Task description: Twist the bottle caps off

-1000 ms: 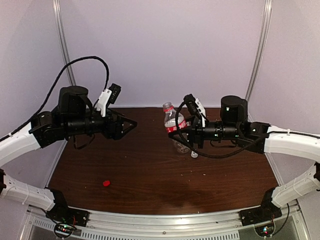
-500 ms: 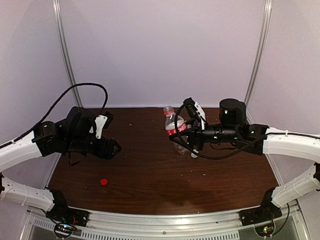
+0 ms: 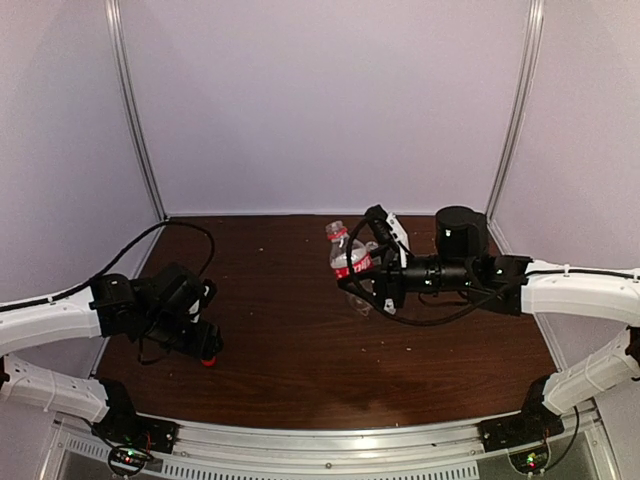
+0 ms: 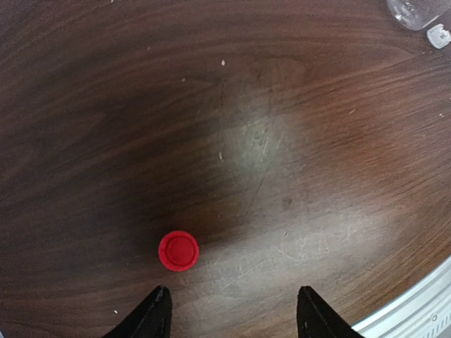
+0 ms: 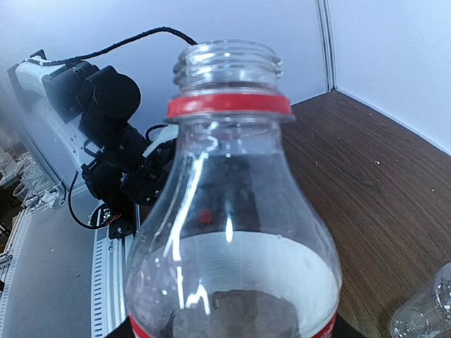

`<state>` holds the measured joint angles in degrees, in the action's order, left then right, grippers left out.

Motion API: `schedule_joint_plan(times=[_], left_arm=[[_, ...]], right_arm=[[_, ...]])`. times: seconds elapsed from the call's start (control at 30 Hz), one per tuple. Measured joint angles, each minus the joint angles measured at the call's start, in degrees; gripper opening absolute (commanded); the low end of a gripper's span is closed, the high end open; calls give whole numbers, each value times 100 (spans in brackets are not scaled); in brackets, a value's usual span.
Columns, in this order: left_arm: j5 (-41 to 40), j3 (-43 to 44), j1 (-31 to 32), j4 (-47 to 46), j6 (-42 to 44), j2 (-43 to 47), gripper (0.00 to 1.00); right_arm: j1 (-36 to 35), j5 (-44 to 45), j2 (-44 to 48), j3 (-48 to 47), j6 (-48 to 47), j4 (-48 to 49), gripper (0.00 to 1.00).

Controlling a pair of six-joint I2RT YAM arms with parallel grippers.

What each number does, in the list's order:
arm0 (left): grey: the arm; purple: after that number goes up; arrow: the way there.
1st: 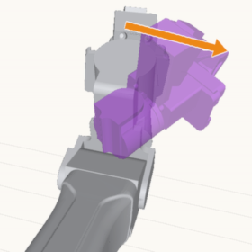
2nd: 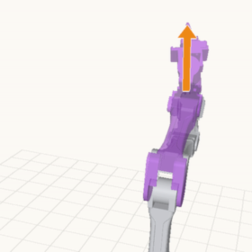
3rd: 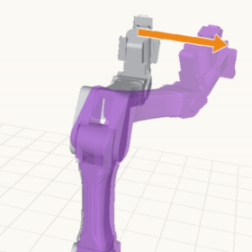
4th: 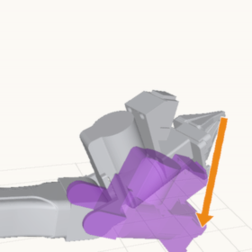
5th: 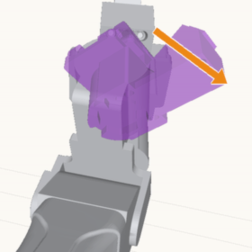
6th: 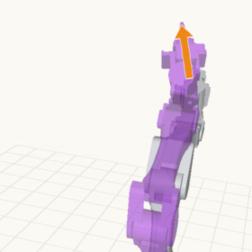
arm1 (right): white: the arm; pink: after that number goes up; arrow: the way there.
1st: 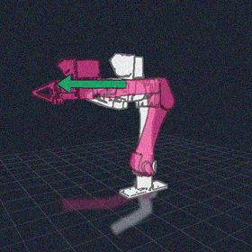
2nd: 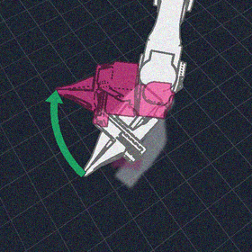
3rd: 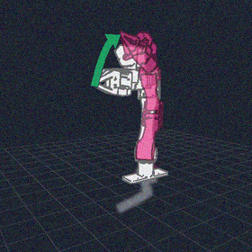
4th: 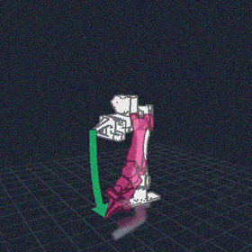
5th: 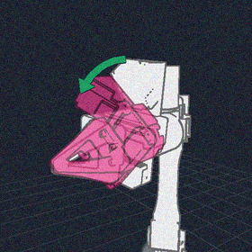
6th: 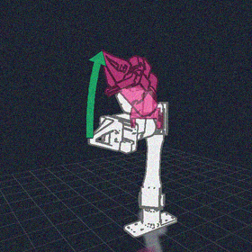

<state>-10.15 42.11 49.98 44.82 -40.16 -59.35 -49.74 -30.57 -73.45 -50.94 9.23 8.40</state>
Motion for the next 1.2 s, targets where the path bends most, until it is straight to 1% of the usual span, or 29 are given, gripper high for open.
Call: schedule_joint_plan(times=[0.13, 0.3, 0.6, 1.03, 1.2], left_arm=[[57, -393, -94, -90, -140, -90, 53], [146, -675, -188, -334, -195, -350, 50], [243, -693, -374, -750, -101, -745, 46], [358, -686, -632, -946, 201, -1174, 39], [376, -686, -741, -981, 297, -1211, 35]], right_arm=[[0, -2, -50, 22, -2, 52, 36], [2, -9, -98, 55, -9, 79, 36], [28, -70, -114, 103, -35, 92, 36], [103, -173, -116, 140, -52, 125, 36], [103, -212, -116, 140, -50, 125, 36]])
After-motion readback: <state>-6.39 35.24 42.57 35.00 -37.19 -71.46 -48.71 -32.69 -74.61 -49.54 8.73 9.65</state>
